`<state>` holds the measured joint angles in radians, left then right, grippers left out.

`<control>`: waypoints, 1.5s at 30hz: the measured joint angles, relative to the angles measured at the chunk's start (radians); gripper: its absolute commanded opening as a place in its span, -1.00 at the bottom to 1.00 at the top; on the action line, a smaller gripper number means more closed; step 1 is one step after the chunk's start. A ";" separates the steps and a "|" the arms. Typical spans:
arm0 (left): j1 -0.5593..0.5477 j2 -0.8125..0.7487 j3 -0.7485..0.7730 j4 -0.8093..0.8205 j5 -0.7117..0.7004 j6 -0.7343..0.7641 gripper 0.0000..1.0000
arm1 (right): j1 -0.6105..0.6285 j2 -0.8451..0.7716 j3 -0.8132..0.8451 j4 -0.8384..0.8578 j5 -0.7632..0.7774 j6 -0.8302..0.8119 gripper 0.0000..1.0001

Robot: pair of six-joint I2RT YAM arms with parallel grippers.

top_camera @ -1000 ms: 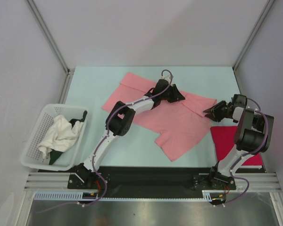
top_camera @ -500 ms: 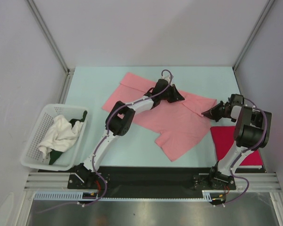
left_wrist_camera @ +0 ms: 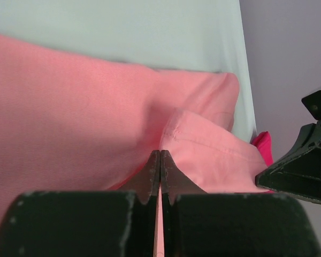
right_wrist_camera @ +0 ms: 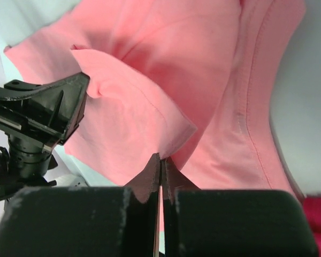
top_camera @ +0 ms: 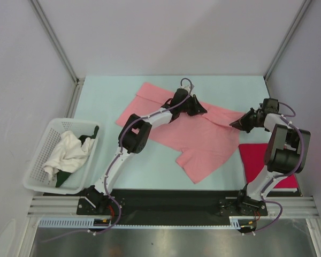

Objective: Fold and stack the t-shirts
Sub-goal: Fold the tshirt

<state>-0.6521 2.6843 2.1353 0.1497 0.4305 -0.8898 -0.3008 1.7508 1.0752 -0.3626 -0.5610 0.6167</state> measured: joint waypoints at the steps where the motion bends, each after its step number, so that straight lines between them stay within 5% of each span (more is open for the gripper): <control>1: 0.002 0.000 0.000 -0.002 0.001 0.000 -0.99 | 0.000 -0.005 0.000 -0.013 0.001 -0.005 -1.00; 34: 0.010 -0.001 -0.012 -0.012 0.043 0.000 -0.99 | 0.026 -0.121 -0.091 -0.100 0.037 0.003 -0.96; 37: 0.011 -0.001 -0.014 -0.024 0.049 0.002 -0.89 | 0.026 -0.099 -0.091 -0.095 0.046 -0.021 -0.72; 38: 0.012 -0.004 -0.019 -0.026 0.052 0.005 -0.81 | 0.026 -0.085 -0.091 -0.096 0.048 -0.029 -0.47; 41: 0.015 -0.034 -0.066 -0.034 0.056 0.018 -0.58 | 0.021 -0.051 -0.090 -0.119 0.056 -0.066 -0.16; 45: 0.022 -0.095 -0.138 -0.048 0.064 0.057 -0.42 | 0.000 -0.055 -0.057 -0.201 0.084 -0.141 0.08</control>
<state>-0.6300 2.5893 1.9976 0.1017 0.4946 -0.8326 -0.3012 1.6955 1.0180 -0.5636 -0.4774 0.4759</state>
